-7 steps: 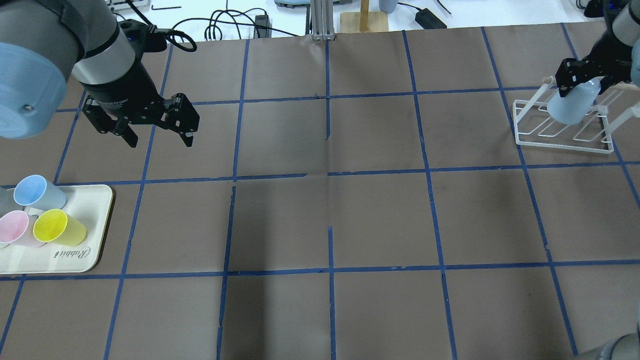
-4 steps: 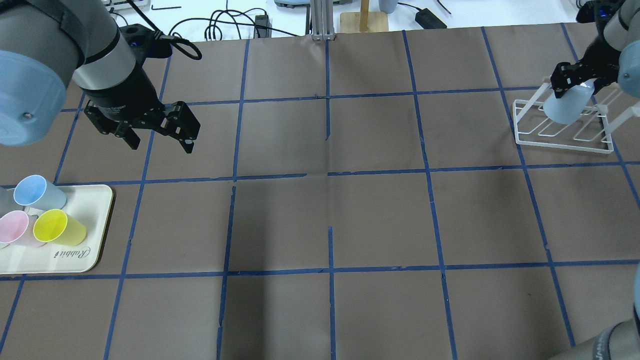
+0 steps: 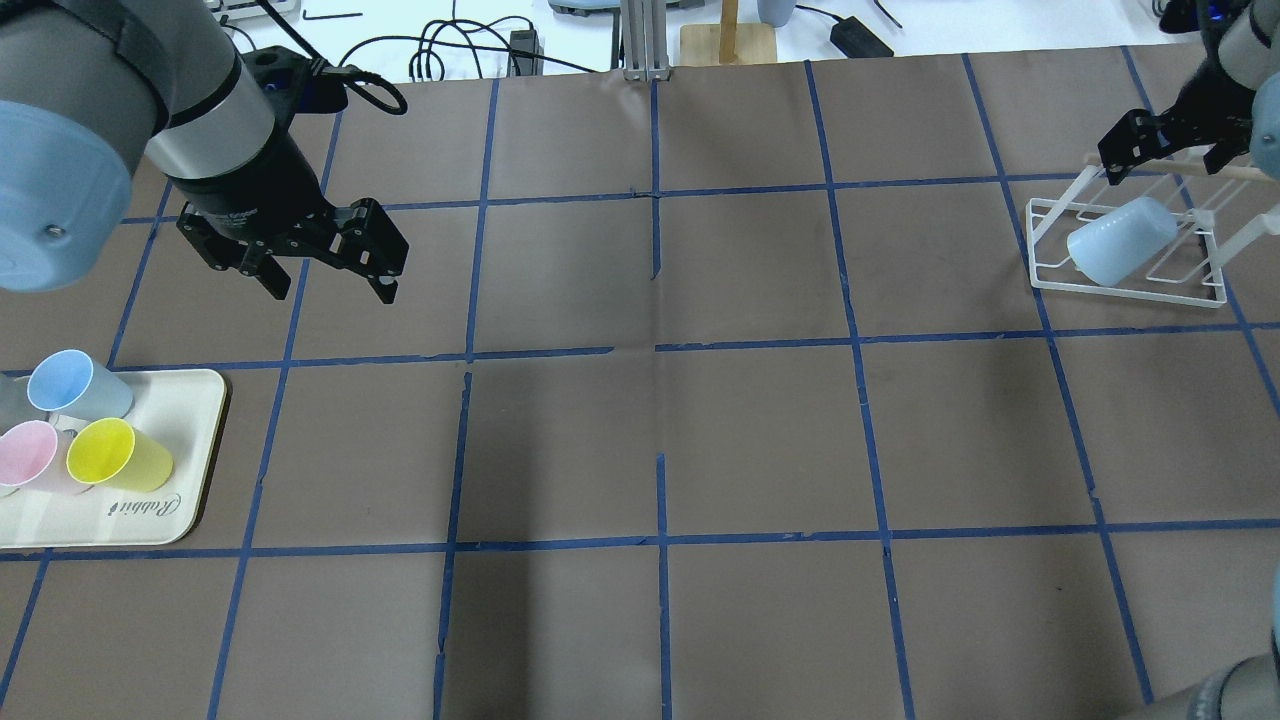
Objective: Transfer IKEA cup to right arm and place on rack
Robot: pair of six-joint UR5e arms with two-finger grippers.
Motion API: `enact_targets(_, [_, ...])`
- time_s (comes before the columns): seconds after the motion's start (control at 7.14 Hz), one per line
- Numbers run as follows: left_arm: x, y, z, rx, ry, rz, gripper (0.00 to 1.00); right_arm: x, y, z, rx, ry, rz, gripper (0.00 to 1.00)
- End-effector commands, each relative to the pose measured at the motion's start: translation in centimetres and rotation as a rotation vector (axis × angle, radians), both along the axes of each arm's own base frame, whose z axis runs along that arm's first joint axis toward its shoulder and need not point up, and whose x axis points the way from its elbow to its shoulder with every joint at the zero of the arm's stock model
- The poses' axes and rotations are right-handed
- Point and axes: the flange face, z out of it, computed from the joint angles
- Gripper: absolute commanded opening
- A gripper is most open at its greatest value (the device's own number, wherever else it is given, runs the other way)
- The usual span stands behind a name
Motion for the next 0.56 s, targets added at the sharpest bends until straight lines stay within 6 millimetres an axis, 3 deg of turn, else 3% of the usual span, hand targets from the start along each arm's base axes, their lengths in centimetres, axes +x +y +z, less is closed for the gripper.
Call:
enact_targets(0.0, [0.0, 0.4, 0.2, -0.001, -0.006, 0.003, 1.0, 1.9, 3.1, 6.5, 0.05, -0.029, 0.001, 1.0])
enact_targets(0.14, [0.1, 0.5, 0.2, 0.002, -0.011, 0.01, 1.0, 3.0, 4.8, 9.7, 0.076, -0.06, -0.001, 1.0])
enact_targets(0.42, [0.1, 0.7, 0.5, 0.0, -0.013, 0.014, 1.0, 6.8, 8.6, 13.1, 0.136, -0.104, -0.035, 1.0])
